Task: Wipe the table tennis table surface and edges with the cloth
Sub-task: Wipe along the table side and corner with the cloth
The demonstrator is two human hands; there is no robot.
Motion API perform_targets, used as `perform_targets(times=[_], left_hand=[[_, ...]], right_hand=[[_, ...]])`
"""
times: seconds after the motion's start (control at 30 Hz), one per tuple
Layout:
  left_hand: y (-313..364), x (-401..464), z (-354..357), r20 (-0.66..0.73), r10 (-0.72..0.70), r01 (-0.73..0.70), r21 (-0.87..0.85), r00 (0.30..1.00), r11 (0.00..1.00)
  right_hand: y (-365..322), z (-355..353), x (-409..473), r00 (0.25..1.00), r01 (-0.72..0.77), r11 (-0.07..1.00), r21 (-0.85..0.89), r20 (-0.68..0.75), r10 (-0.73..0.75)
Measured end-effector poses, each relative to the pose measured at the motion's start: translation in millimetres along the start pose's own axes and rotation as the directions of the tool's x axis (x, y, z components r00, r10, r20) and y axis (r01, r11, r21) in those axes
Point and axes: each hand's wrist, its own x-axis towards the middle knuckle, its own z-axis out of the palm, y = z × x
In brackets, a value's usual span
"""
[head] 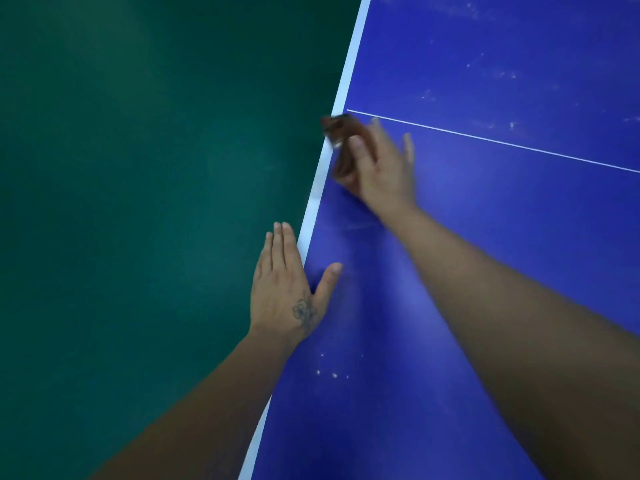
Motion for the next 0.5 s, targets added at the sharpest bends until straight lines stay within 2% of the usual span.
perform_targets(times=[0.07,0.17,0.27,0.4,0.5], left_hand=[[-5,-12,3,0.051,0.018,-0.018,0.004,0.999,1.0],[-7,-18,7,0.075,0.019,-0.018,-0.015,0.997,1.0],[-7,-16,9,0.05,0.04,-0.037,-0.059,0.998,0.998],[-7,-17,13,0.027,0.045,-0.043,-0.079,0.999,0.996],[-6,-17,12,0.025,0.044,-0.041,-0.1,0.999,0.994]], right_hand=[[31,-41,1,0.998,0.02,0.992,-0.122,-0.049,-0.026],[87,-88,-19,0.998,0.032,0.927,-0.373,0.07,-0.006],[127,-103,-54,0.984,0.033,0.839,-0.544,0.163,0.067],[133,-84,-71,0.984,-0.042,0.794,-0.606,0.112,0.137],[109,-61,-74,0.989,-0.03,0.787,-0.616,0.097,0.114]])
